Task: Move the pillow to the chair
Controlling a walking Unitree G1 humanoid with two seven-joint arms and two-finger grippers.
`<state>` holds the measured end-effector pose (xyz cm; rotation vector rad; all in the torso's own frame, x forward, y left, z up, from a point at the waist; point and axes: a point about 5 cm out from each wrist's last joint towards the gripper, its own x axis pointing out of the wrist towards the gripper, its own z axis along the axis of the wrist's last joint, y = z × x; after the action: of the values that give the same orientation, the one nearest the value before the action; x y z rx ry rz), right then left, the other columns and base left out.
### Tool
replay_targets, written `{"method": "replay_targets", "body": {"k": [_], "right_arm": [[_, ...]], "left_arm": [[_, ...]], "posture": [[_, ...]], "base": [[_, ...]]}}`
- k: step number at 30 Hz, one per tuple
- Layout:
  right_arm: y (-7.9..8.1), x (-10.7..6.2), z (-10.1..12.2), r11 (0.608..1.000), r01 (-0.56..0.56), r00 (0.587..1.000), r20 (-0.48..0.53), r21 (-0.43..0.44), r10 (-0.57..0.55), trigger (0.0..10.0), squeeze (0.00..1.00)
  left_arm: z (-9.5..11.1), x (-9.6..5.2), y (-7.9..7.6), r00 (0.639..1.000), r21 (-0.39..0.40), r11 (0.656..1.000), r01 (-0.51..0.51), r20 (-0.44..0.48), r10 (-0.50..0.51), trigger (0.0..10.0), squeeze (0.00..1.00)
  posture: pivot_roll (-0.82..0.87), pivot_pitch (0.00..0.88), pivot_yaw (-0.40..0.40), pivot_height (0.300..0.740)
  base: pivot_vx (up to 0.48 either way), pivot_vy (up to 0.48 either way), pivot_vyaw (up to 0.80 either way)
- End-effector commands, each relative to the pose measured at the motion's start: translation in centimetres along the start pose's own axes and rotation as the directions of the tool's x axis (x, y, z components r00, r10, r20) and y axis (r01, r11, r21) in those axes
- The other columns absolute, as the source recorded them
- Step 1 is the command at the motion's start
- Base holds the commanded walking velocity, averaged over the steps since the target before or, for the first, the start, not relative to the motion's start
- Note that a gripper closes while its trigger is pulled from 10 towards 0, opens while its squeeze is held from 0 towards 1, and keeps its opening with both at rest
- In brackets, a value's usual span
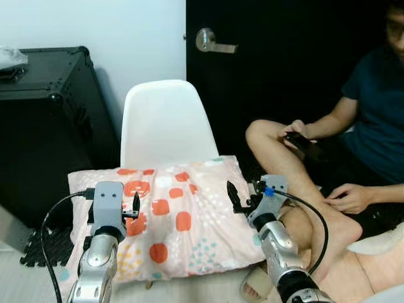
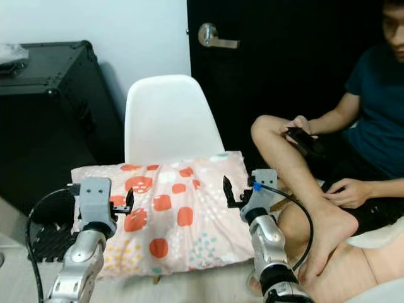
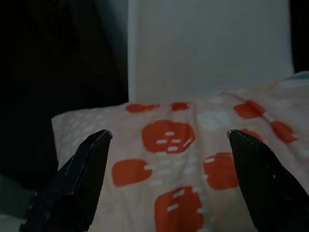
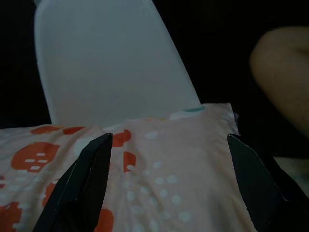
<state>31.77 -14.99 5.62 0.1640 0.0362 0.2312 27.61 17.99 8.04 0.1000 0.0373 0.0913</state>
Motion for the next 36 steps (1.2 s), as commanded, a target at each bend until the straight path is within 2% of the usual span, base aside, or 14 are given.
{"method": "replay_targets", "body": {"k": [1,3,9,12,14,15,16,23,36], "right_arm": [[0.3,-0.3,-0.5,1.000,-0.015,1.000,-0.014,-0.011,0.015,10.0,0.00],[0.6,-0.3,-0.7,0.999,-0.020,0.999,-0.032,-0.037,0.019,10.0,0.00],[0.8,-0.3,-0.8,1.000,-0.003,0.999,-0.033,-0.027,0.002,10.0,0.00],[0.9,-0.3,-0.8,0.999,-0.005,0.999,-0.035,-0.040,0.004,10.0,0.00],[0.9,-0.4,-1.0,0.998,-0.010,0.998,-0.058,-0.067,0.006,10.0,0.00],[1.1,-0.5,-1.3,0.990,-0.033,0.996,-0.087,-0.139,0.020,10.0,0.00],[1.1,-0.5,-1.4,0.987,-0.039,0.995,-0.093,-0.157,0.024,10.0,0.00],[1.4,-0.5,-1.4,0.987,-0.053,0.995,-0.093,-0.154,0.039,10.0,0.00],[1.1,-0.9,-1.5,0.983,-0.046,0.995,-0.098,-0.180,0.028,10.0,0.00]], "left_arm": [[-0.6,-0.2,-0.1,1.000,-0.010,1.000,-0.012,-0.017,0.012,10.0,0.00],[-0.8,-0.3,0.0,0.999,-0.041,0.999,-0.027,-0.033,0.026,10.0,0.00],[-1.0,-0.4,-0.3,1.000,-0.033,0.999,-0.010,-0.029,0.009,10.0,0.00],[-1.4,-0.5,-0.5,0.998,-0.033,0.999,-0.005,-0.060,0.003,10.0,0.00],[-1.7,-0.5,-0.5,0.997,-0.039,0.999,-0.014,-0.072,0.011,10.0,0.00],[-1.7,-0.5,-0.5,0.997,-0.037,0.999,-0.019,-0.070,0.016,10.0,0.00],[-1.7,-0.5,-0.5,0.998,-0.036,0.999,-0.019,-0.068,0.017,10.0,0.00],[-1.8,-0.7,-0.5,0.997,-0.037,0.999,-0.028,-0.068,0.026,10.0,0.00],[-1.9,-0.9,-0.5,0.997,-0.037,0.999,-0.035,-0.066,0.032,10.0,0.00]], "posture": [[0.08,0.049,-0.017,0.740],[0.08,0.043,-0.023,0.740],[0.08,0.043,-0.025,0.740],[0.08,0.045,-0.026,0.740],[0.08,0.048,-0.027,0.740],[0.07,0.049,-0.029,0.740],[0.07,0.049,-0.029,0.740],[0.07,0.059,-0.036,0.740],[0.07,0.068,-0.034,0.740]], "base": [[0.000,0.000,0.00],[0.000,0.000,0.00],[0.000,0.000,0.00],[0.000,0.000,0.00],[0.000,0.000,0.00],[0.000,0.000,0.00],[0.000,0.000,0.00],[0.000,0.000,0.00],[0.000,0.000,-0.80]]}}
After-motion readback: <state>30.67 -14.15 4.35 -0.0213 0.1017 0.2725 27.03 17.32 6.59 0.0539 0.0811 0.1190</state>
